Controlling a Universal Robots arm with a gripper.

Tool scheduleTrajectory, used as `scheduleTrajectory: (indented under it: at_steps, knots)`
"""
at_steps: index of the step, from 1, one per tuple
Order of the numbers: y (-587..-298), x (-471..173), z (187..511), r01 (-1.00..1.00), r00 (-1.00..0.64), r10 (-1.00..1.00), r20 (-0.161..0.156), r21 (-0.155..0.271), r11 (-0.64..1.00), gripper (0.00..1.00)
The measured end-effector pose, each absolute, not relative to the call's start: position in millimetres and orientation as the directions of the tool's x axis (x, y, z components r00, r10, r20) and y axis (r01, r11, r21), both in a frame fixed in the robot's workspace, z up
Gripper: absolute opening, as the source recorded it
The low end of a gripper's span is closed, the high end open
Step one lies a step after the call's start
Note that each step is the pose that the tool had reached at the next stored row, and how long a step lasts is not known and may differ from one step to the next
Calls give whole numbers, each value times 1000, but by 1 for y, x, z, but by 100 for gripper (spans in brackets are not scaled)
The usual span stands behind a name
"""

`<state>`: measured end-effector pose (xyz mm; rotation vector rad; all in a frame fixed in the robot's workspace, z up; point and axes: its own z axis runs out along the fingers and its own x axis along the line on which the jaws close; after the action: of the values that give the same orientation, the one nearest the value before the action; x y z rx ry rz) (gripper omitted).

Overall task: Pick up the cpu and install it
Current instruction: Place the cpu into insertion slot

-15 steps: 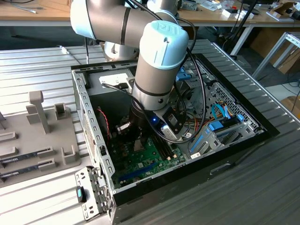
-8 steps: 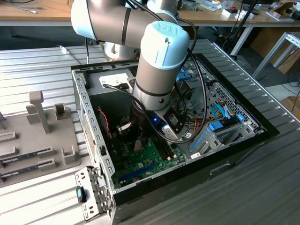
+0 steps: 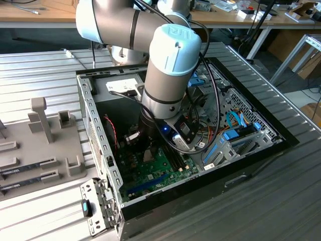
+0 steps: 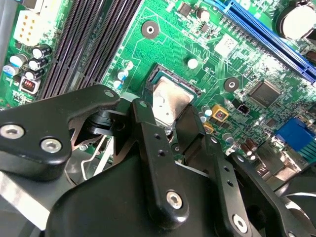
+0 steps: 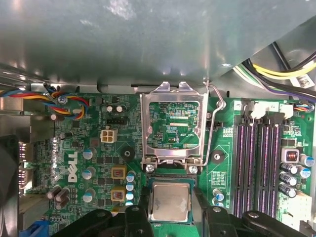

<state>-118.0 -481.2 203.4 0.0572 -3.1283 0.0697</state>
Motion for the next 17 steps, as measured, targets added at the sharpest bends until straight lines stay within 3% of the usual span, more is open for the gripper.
scheduleTrajectory:
  at_steps: [15, 17]
  knots:
    - [-481, -118, 202, -37, -999, -36, 13, -45, 998, 45]
    - [-481, -118, 202, -37, -999, -36, 13, -44, 998, 40]
